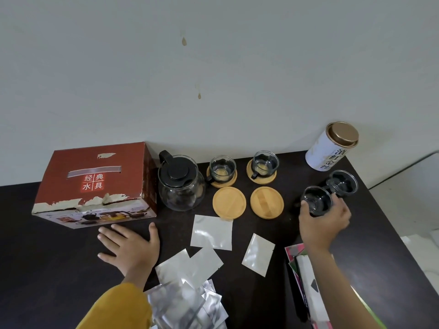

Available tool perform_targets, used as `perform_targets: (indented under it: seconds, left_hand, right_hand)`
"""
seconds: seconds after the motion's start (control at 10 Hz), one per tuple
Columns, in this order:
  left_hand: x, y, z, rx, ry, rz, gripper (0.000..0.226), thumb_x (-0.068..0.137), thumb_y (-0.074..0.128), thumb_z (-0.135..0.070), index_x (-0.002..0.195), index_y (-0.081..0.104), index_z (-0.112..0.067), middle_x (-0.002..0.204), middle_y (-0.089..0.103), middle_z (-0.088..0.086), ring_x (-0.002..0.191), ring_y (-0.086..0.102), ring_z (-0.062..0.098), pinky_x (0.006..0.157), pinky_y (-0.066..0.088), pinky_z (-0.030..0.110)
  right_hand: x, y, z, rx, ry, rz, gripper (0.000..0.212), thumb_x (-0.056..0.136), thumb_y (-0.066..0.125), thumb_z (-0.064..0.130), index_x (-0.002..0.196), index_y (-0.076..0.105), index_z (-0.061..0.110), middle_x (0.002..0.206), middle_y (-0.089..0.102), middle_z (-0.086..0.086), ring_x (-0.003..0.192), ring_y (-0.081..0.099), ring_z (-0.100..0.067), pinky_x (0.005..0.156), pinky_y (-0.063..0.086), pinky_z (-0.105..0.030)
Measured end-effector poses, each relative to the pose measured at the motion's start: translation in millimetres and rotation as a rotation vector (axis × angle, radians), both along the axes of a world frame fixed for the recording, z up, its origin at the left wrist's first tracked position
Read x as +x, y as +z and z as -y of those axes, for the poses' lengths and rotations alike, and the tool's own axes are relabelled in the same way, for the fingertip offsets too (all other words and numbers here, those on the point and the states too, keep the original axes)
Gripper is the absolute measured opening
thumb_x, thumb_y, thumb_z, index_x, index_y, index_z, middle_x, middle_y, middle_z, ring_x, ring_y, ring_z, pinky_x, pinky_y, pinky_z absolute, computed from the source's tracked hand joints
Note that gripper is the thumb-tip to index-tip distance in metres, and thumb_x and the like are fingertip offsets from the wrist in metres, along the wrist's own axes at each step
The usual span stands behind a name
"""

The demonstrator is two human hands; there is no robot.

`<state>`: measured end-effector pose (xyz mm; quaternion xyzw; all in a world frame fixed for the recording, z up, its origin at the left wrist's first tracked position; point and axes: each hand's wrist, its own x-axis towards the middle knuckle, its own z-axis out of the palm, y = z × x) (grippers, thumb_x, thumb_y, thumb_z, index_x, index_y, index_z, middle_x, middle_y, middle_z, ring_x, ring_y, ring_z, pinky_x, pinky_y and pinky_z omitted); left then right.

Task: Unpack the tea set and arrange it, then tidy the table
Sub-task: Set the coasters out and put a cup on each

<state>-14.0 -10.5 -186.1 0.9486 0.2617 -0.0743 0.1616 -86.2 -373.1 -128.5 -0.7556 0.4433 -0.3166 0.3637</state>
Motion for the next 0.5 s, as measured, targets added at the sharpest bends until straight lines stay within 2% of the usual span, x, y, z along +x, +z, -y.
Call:
perform_targets:
  seconds: [0.1, 0.2, 0.3, 0.4, 0.5]
  left_hand:
    - [0.1, 0.7, -0.9, -0.005, 0.0, 0.012, 0.099, 0.085, 0.041, -0.063, 0.147, 0.004, 0.004, 0.156, -0.005, 0.023, 0.145, -0.006, 0.034, 0.11, 0.007, 0.063]
    - [0.2, 1.8, -0.3, -0.009, 0.005, 0.013, 0.099, 0.085, 0.043, -0.062, 0.147, 0.004, 0.004, 0.156, -0.004, 0.023, 0.145, -0.006, 0.033, 0.11, 0.007, 0.063]
    - [0.4, 2.0, -0.7, -0.009, 0.006, 0.007, 0.099, 0.085, 0.042, -0.063, 0.147, 0.004, 0.004, 0.156, -0.004, 0.023, 0.145, -0.006, 0.033, 0.11, 0.007, 0.063]
    - [0.5, 1.9, -1.0, -0.007, 0.007, 0.005, 0.099, 0.085, 0.042, -0.063, 0.147, 0.004, 0.004, 0.156, -0.004, 0.023, 0.145, -0.006, 0.034, 0.11, 0.008, 0.063]
    - [0.4, 1.5, -1.1, -0.006, 0.007, 0.006, 0.099, 0.085, 0.042, -0.063, 0.147, 0.004, 0.004, 0.156, -0.004, 0.024, 0.145, -0.005, 0.034, 0.11, 0.008, 0.064]
  right_hand:
    - [-1.6, -8.1, 11.8, 0.248, -0.076, -0.002, 0.096, 0.071, 0.084, 0.023, 0.146, 0.028, 0.005, 0.149, 0.028, -0.016, 0.14, 0.026, -0.031, 0.114, 0.029, -0.044]
    - [4.5, -21.5, 19.5, 0.375, -0.05, 0.043, 0.103, 0.061, 0.089, 0.034, 0.144, 0.032, 0.009, 0.146, 0.035, -0.011, 0.133, 0.04, -0.026, 0.111, 0.037, -0.044]
    - [11.1, -28.6, 23.7, 0.451, -0.078, 0.093, 0.097, 0.064, 0.088, 0.03, 0.143, 0.034, 0.014, 0.142, 0.043, -0.006, 0.127, 0.047, -0.021, 0.107, 0.042, -0.038]
    - [14.0, -32.0, 26.6, 0.439, -0.131, 0.126, 0.088, 0.062, 0.089, 0.029, 0.135, 0.043, 0.015, 0.133, 0.051, -0.004, 0.12, 0.054, -0.022, 0.101, 0.047, -0.036]
    - [15.3, -26.5, 18.2, 0.434, -0.175, 0.17, 0.079, 0.06, 0.09, 0.027, 0.127, 0.051, 0.016, 0.125, 0.057, -0.003, 0.11, 0.058, -0.019, 0.09, 0.05, -0.029]
